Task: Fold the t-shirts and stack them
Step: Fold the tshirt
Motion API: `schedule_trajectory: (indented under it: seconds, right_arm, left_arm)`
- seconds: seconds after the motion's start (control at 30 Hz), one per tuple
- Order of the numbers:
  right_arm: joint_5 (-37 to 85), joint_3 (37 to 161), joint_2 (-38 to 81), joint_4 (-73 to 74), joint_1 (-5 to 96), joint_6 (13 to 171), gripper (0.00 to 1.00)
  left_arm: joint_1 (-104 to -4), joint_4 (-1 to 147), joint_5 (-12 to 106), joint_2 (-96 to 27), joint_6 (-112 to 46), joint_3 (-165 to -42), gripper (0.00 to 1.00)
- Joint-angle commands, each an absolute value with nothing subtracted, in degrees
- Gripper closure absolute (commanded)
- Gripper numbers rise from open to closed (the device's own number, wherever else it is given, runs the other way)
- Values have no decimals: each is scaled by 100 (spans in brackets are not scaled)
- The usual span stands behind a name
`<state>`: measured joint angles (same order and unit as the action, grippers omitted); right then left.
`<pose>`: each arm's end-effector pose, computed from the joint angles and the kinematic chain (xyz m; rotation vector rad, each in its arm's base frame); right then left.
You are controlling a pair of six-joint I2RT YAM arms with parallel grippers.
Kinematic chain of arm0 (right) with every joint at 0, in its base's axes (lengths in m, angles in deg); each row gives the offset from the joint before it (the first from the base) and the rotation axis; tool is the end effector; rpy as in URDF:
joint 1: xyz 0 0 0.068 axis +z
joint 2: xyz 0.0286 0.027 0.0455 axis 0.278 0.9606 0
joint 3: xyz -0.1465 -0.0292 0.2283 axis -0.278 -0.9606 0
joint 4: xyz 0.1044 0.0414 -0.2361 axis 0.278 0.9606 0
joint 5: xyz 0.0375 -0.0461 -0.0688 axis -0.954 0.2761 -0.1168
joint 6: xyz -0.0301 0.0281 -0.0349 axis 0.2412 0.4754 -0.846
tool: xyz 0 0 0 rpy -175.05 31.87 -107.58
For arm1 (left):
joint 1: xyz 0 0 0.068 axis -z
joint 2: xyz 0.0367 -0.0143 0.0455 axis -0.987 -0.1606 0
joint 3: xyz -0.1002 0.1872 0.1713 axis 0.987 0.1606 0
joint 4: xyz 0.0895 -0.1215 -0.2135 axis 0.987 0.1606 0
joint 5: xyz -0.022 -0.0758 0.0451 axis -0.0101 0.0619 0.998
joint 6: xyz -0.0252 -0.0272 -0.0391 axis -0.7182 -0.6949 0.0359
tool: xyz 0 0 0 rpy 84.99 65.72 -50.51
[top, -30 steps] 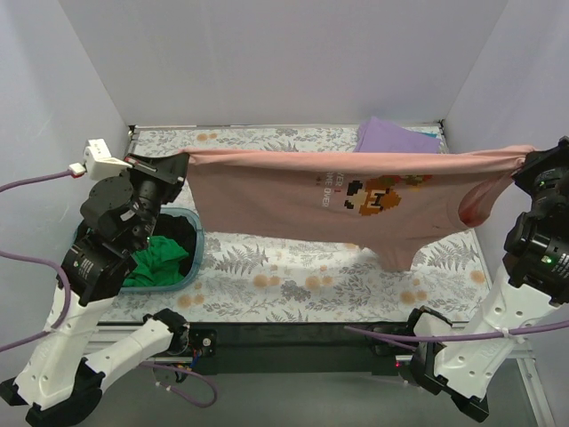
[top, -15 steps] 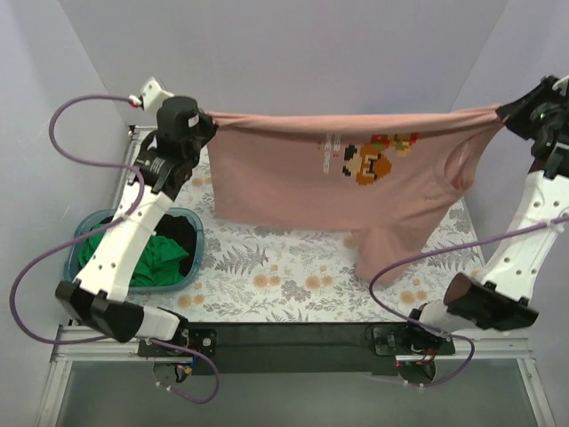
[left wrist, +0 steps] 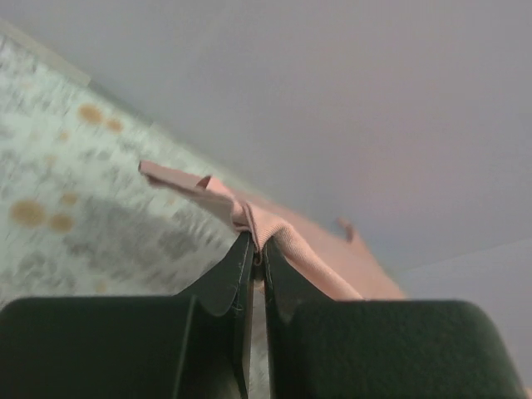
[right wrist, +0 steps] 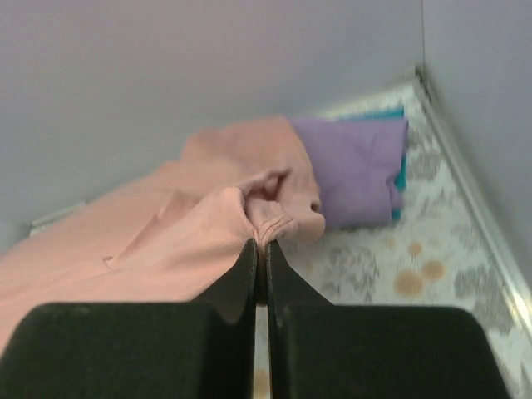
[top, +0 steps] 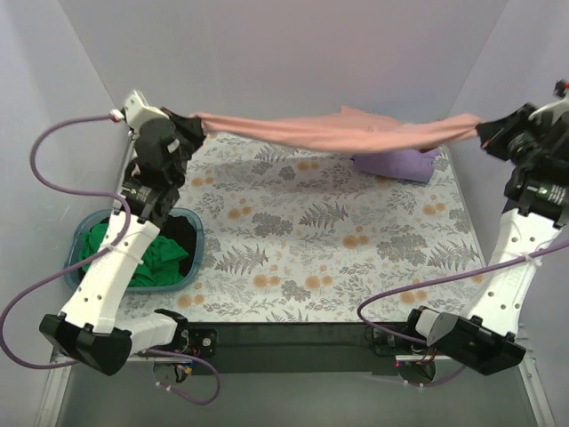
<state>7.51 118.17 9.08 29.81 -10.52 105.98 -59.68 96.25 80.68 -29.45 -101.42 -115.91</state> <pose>0.2080 -0.0882 0.5134 0.3539 1.6027 0.2653 0.2446 -0.0778 0.4709 -1.1560 1.3277 -0.9486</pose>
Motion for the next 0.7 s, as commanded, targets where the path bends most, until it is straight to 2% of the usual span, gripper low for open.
schedule_trajectory:
  seconds: [0.0, 0.03, 0.13, 0.27, 0.43, 0.67]
  right_arm:
    - [618, 10253, 389, 2386, -1084, 10230, 99]
    - [697, 9326, 231, 2298, -1084, 10256, 99]
    - [557, 8134, -236, 1823, -1084, 10335, 99]
    - [1004, 6737, -351, 1892, -1084, 10335, 99]
    - [1873, 6250, -237, 2173, -1084, 10458, 99]
    - [3131, 6293, -78, 2805, -1093, 10309, 99]
  left_arm:
    - [-6028, 9191, 7976, -2679, -10377, -9696, 100]
    - [-6028, 8972, 7870, -2530, -10438, -9279, 100]
    - [-6028, 8690, 7607, -2424, -10693, -8056, 100]
    - [-6028, 8662, 6974, -2379, -11360, -6799, 100]
    - [-5993, 8433, 6157, -2151, -11968, -5682, 100]
    - [-5949, 9706, 6716, -1273, -12441, -5460, 100]
